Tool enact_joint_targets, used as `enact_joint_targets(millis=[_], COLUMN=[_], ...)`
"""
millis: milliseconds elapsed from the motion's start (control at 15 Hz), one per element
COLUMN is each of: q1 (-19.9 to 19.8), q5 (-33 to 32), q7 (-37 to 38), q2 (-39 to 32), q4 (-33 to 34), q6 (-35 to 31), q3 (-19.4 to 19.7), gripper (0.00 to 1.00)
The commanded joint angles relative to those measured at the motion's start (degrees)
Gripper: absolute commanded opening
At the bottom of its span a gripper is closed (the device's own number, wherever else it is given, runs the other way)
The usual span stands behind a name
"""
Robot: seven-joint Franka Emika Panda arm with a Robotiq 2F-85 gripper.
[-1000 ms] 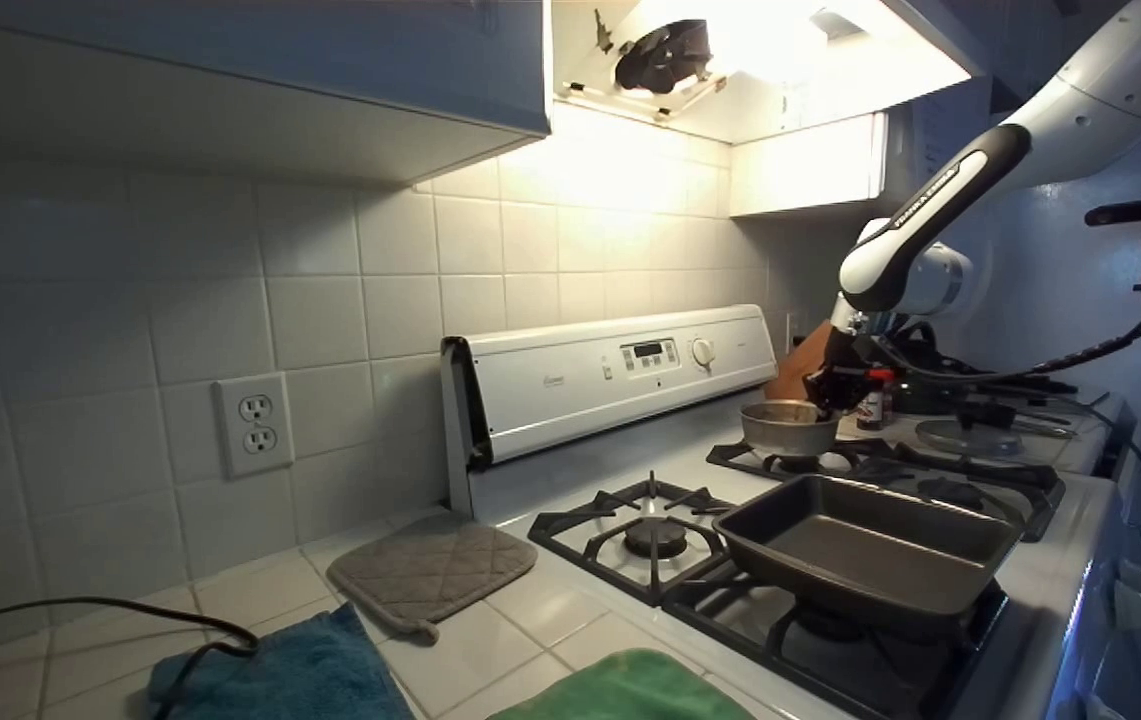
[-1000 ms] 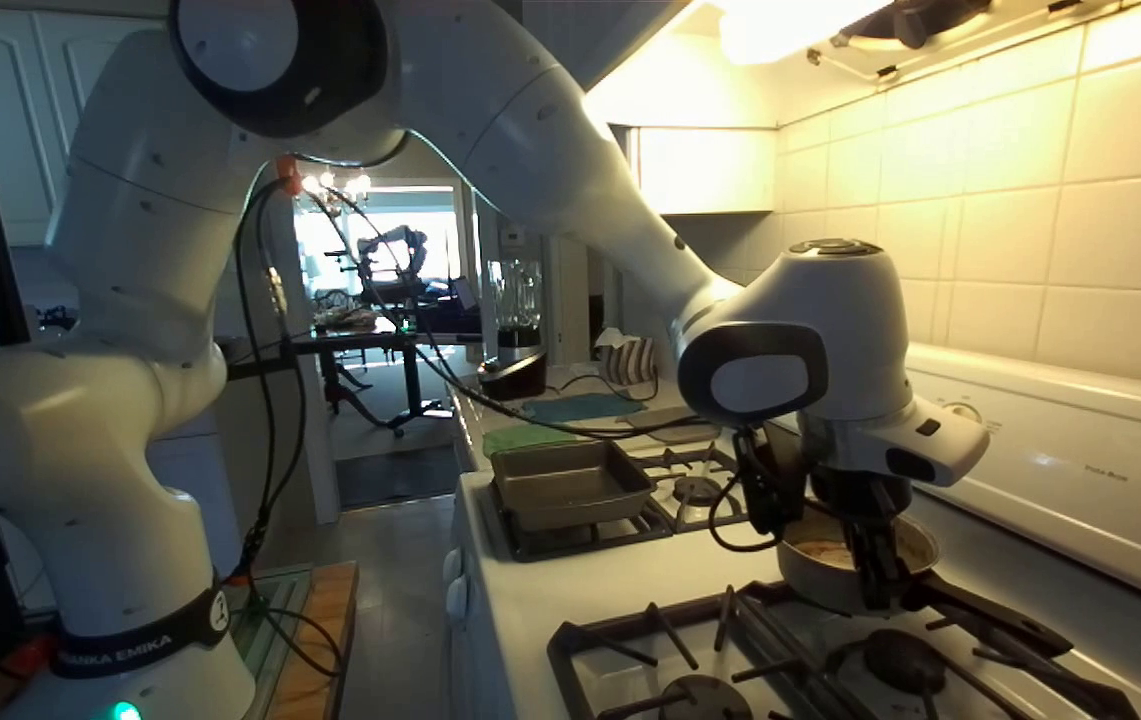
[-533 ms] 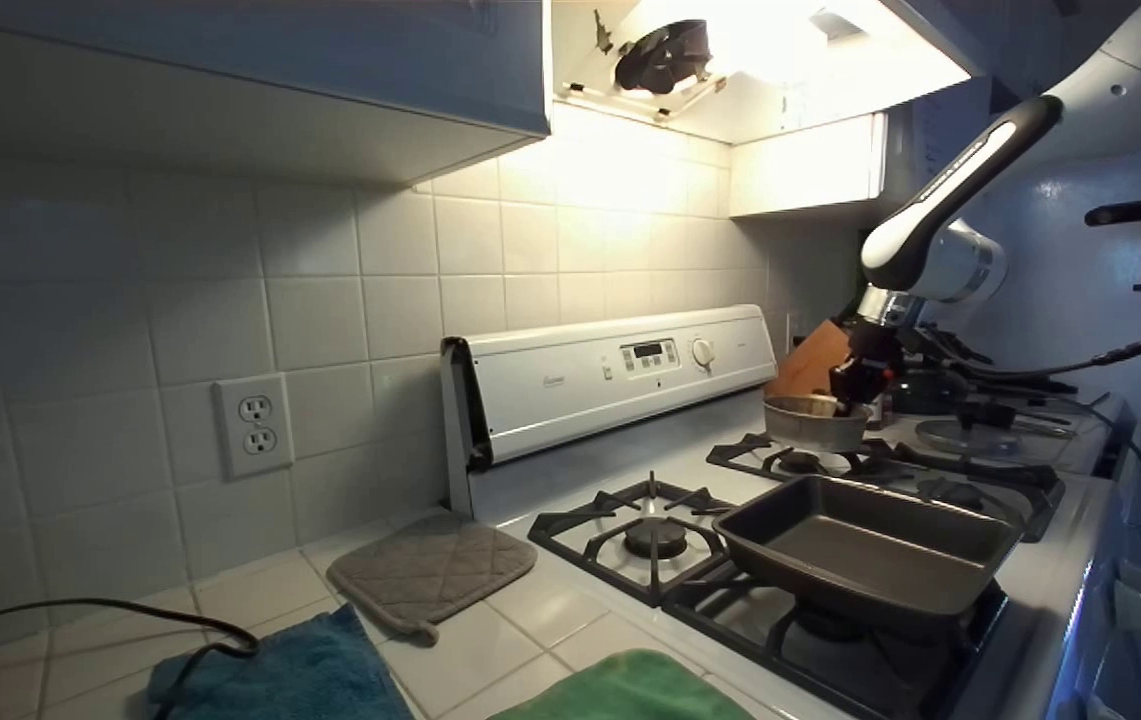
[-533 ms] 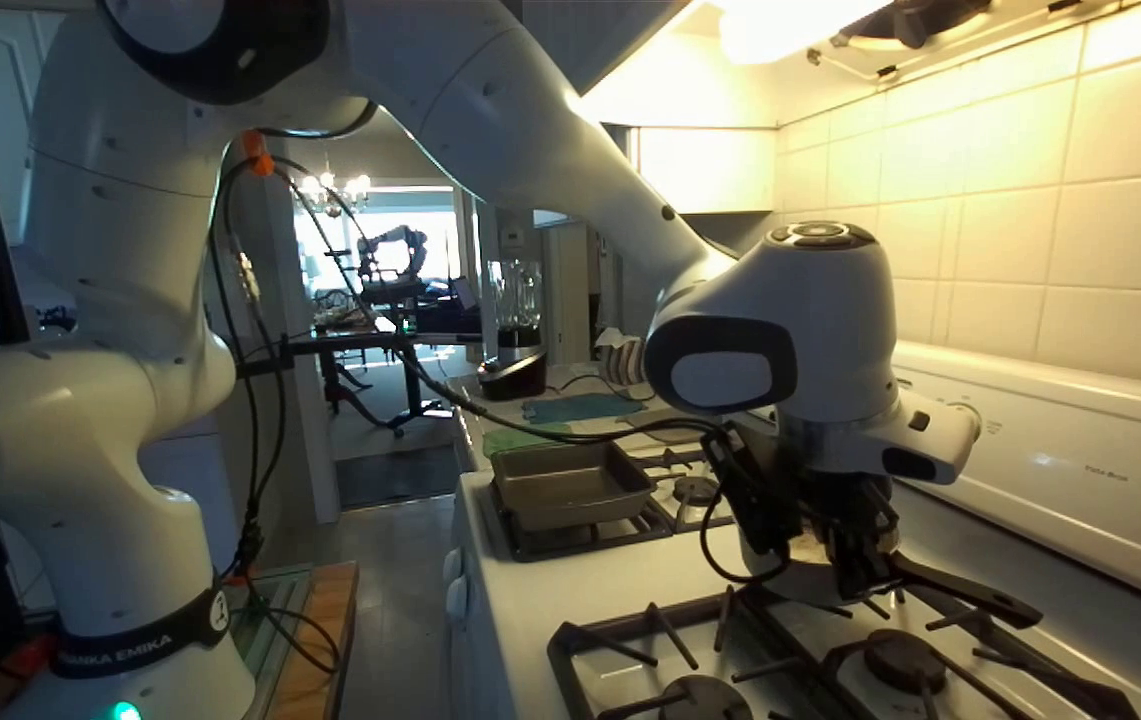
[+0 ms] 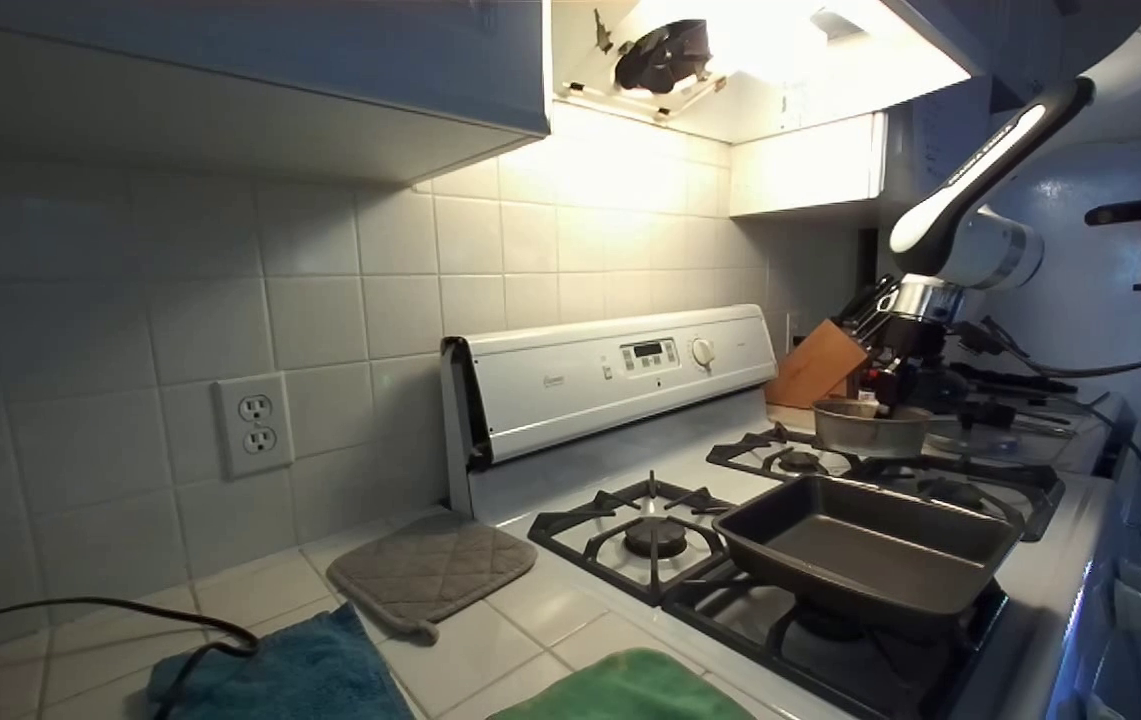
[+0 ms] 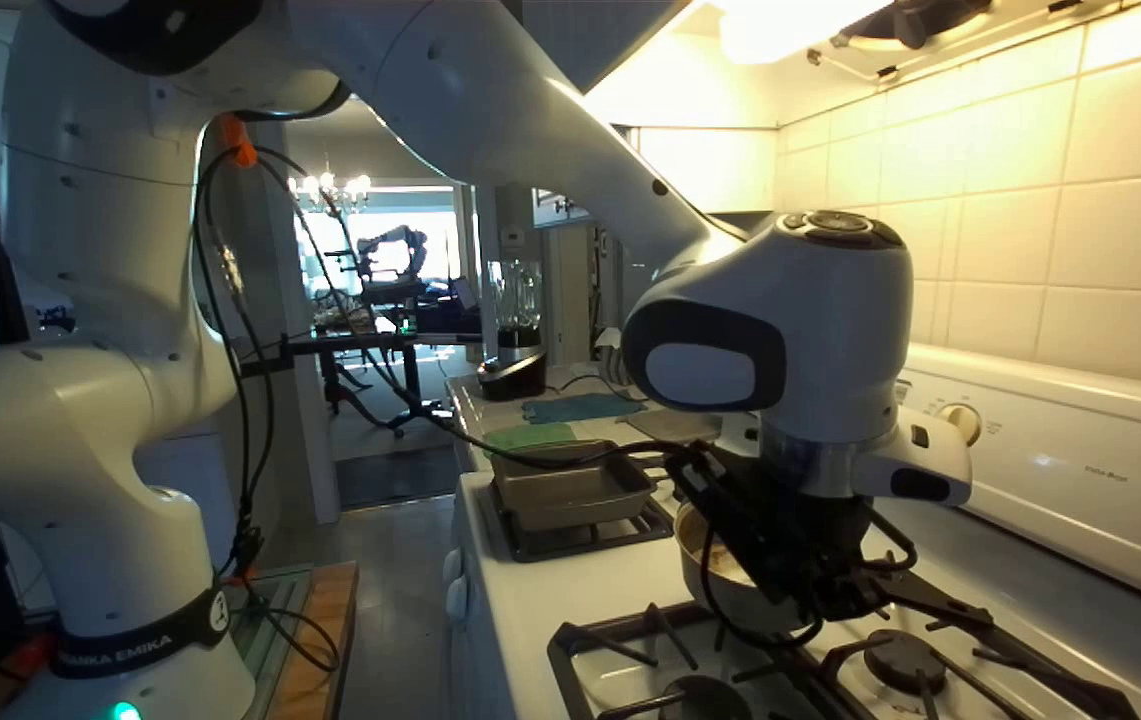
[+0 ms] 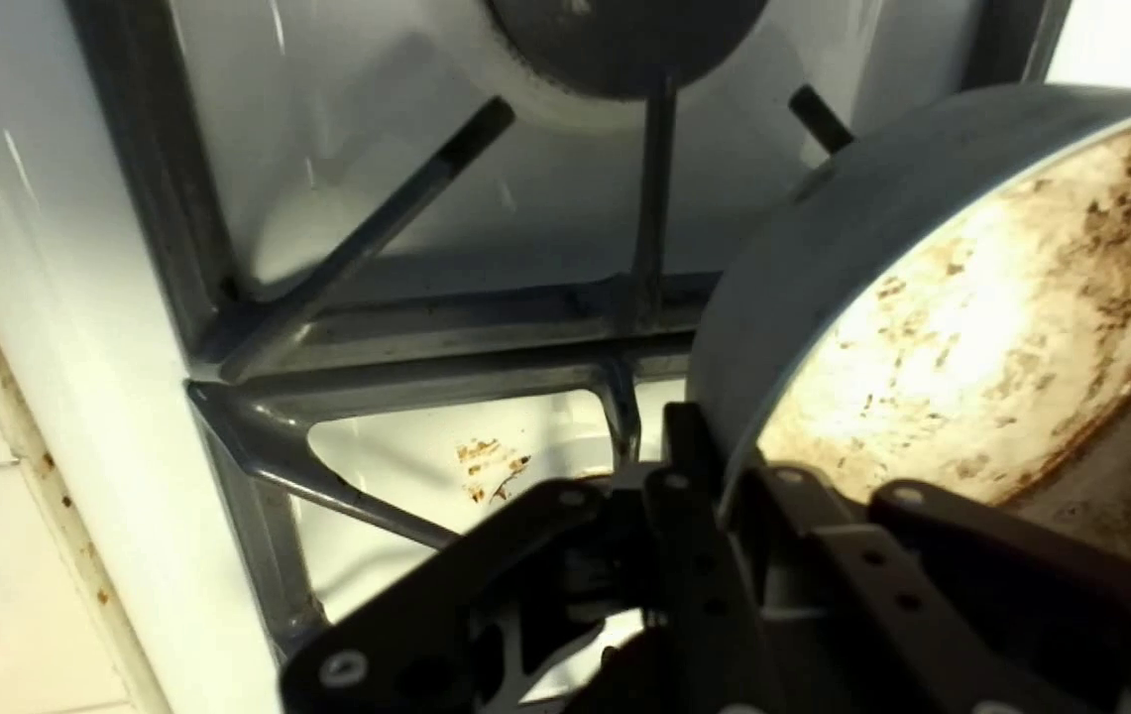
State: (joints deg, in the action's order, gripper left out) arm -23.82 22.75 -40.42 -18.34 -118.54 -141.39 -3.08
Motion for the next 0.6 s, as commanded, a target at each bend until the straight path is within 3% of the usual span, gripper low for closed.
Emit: enact_joint_targets(millis=[0, 533], q1=[0.02, 1.33], q5=[-0.42, -1.5], q7=[-7.41, -18.26], q2=[3.48, 5.32], q4=[-1.77, -5.23], q6=[5.03, 2.63], q3=[2.76, 7.91], gripper=[0.01, 0.01])
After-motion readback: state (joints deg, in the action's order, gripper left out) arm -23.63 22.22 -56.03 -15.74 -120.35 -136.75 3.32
